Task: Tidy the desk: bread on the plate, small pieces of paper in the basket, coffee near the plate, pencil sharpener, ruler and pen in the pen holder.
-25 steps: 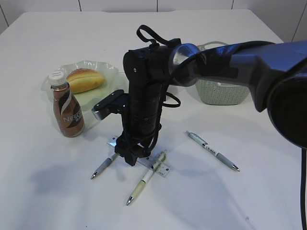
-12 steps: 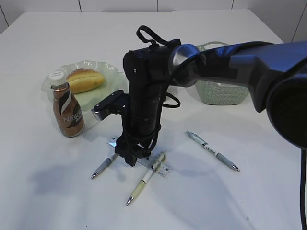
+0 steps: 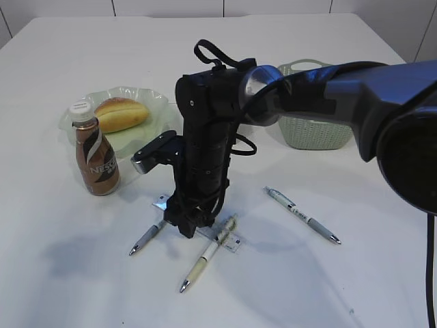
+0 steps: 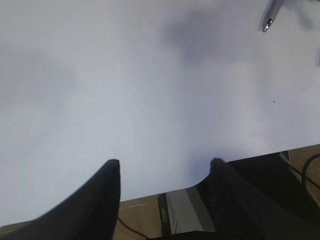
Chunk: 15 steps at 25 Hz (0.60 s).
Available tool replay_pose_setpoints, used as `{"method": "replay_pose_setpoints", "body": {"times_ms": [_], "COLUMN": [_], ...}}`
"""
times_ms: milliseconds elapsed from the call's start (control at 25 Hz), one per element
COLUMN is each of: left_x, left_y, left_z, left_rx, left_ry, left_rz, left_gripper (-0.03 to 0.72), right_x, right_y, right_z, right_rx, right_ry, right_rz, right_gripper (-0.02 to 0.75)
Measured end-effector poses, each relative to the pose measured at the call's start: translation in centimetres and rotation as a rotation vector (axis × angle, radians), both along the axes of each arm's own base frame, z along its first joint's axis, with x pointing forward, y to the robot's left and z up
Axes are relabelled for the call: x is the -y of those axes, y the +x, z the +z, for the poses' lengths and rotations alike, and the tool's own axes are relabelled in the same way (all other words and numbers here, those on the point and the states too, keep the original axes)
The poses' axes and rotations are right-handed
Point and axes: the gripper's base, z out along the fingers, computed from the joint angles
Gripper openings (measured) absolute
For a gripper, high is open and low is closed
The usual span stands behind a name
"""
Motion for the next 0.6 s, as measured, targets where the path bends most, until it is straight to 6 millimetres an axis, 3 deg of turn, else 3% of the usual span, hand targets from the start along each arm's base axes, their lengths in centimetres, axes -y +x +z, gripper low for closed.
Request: {"method": "replay_pose_setpoints", "body": {"times_ms": [160, 280, 600], "left_x": [0.00, 0.00, -0.01], "left_y": [0.00, 0.00, 0.00], "left_z": [0.00, 0.00, 0.00], "left_rx": [0.000, 0.000, 0.000], "left_ry": [0.000, 0.000, 0.001], "left_rz": [0.000, 0.000, 0.000], "left_gripper": [0.394, 0.394, 0.394], "right_x": [0.00, -0.02, -0.16], "right_y": [0.00, -0.01, 0.07], "right_z": [-0.07, -0.07, 0.09], "right_rx": [-0.001, -0.002, -0.003], "right_ry": [-0.001, 0.001, 0.010], "right_rz": [0.000, -0.001, -0.002], "right_gripper": [0.471, 0.316, 0.293]}}
